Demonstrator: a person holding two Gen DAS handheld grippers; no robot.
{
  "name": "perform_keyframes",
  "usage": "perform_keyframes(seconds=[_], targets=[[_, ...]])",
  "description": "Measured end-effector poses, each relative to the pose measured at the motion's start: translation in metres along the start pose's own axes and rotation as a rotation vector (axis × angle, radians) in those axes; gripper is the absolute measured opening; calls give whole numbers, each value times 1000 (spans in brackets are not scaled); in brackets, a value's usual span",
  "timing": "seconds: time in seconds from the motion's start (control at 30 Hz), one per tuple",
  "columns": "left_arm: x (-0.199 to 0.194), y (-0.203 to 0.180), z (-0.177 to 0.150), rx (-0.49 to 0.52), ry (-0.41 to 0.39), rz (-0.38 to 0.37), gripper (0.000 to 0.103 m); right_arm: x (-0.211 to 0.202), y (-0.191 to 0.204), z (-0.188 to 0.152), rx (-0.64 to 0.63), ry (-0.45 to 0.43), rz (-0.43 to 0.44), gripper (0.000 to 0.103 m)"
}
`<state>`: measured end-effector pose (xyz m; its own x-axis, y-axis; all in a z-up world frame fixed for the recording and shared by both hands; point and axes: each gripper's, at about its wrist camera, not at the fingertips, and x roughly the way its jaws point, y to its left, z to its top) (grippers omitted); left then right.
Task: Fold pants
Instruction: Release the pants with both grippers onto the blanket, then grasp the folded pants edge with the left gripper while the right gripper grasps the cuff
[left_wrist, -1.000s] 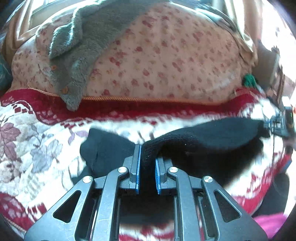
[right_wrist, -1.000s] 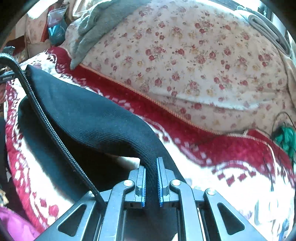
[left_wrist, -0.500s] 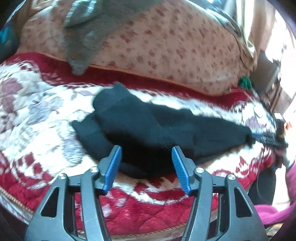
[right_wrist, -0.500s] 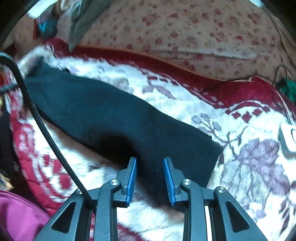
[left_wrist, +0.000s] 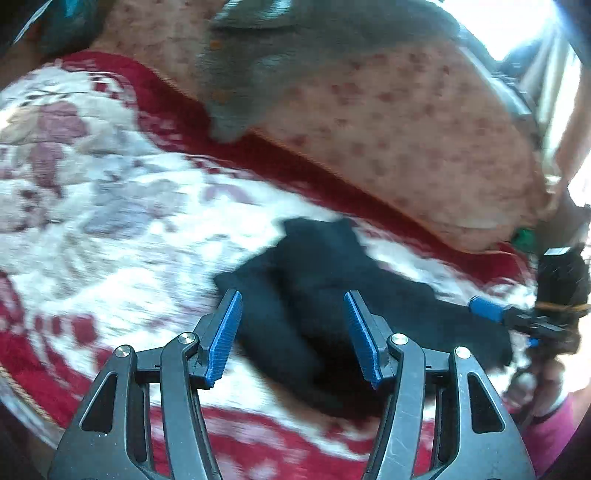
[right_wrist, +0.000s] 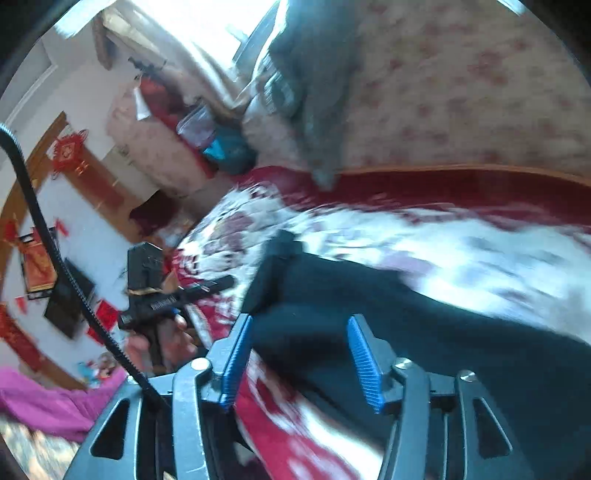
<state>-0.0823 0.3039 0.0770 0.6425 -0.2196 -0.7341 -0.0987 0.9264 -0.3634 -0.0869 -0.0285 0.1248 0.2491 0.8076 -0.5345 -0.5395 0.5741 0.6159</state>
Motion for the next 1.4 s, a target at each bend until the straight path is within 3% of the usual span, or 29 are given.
perform_keyframes(seconds=[0.07,0.17,0.23,0.33,0.4,0.63,0.73,0.77,0.8,0.83,0.87,1.0,1.2,1.33,1.4], targets=[[4,17,1,-41,22,18,56,43,12,22,-6,46,44,52],[9,41,-5,-113,75,-33,56,102,22,49,0,103,46,54],[12,45,-11,-116,88,-41,56,128,22,58,2,144,32,55],[15,46,-14,-124,90,-102,56,162,16,68,8,233,-13,66],[19,44,-12,-128,82,-152,56,175,6,69,59,265,18,66],[46,45,-7,-163,148,-177,56,170,-11,72,147,225,93,62],[49,46,-5,-179,131,-176,56,181,-8,70,95,242,89,32],[49,45,-4,-179,128,-168,52,185,-10,68,105,240,122,26],[51,42,-3,-161,128,-150,25,184,-10,67,108,233,135,25],[53,40,-2,-145,136,-134,15,183,-10,67,102,214,146,20],[54,37,0,-143,132,-116,13,180,-10,67,98,198,155,18],[37,32,9,-148,49,-118,6,160,-3,76,87,134,172,15],[-24,21,19,-135,-119,-160,5,105,20,119,38,-14,188,14],[-53,25,7,-144,-217,-87,5,90,47,133,-1,-64,222,14],[-51,40,-10,-225,-214,-39,5,100,67,127,-42,-48,233,14]])
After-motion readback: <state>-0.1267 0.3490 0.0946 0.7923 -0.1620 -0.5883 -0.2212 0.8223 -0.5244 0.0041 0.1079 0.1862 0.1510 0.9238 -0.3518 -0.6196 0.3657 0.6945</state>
